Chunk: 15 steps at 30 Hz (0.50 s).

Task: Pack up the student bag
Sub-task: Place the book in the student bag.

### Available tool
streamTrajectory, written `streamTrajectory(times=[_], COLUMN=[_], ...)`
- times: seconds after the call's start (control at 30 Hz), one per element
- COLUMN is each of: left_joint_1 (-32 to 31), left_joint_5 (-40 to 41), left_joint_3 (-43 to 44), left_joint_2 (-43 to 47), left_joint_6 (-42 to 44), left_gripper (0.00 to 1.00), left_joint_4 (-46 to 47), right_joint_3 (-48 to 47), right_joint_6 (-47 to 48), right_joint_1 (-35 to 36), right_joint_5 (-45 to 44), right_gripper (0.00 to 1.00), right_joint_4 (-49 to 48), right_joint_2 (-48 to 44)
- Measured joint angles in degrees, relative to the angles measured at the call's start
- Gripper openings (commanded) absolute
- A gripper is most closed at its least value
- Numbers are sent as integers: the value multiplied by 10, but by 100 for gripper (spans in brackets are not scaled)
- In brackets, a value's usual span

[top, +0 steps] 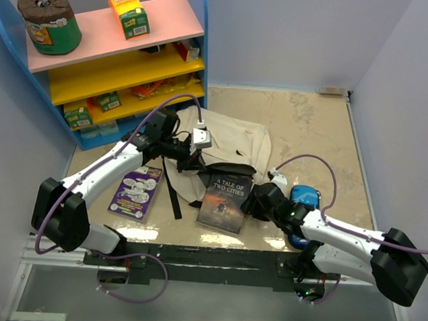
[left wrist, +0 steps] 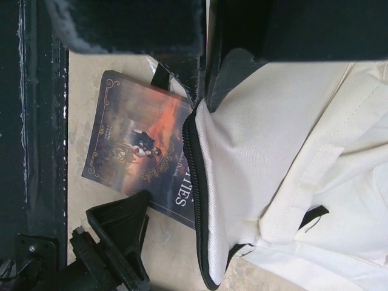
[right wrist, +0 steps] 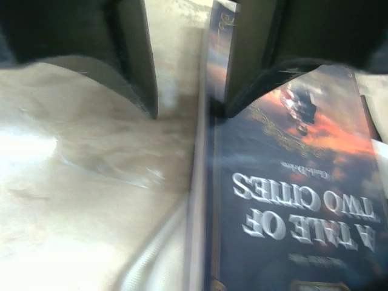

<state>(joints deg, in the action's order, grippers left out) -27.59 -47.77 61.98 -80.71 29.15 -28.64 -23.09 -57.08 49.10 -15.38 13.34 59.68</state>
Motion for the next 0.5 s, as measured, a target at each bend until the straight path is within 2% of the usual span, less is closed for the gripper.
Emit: streamTrajectory(times=[0.03,0.07,0.1,0.4,0.47,0.5], left_joint_1=[-1,-3,-6,-20,-23,-25], left_joint_5=[0,0,1,2,2,2], left_joint_3=[0,1,2,17,17,17], left_joint_2=[0,0,0,1,1,1], left_joint_6=[0,-1,-1,-16,-15,-15], left_gripper=[0,0,0,0,0,0], left_joint_4=[1,2,2,7,7,4], right_joint_3=[0,-2,-5,-62,-67,-69], right_joint_6=[-7,-10,-13,-18,-18,-18], right_joint_1=[0,0,0,-16,-17,-17], right_joint_5=[-1,-3,-4,-15,-17,-18], right_gripper=[26,12,10,6,9,15], right_joint_4=[-17,-31,-40,-118,-132,-133], right_joint_2=[7,16,24,133,142,142])
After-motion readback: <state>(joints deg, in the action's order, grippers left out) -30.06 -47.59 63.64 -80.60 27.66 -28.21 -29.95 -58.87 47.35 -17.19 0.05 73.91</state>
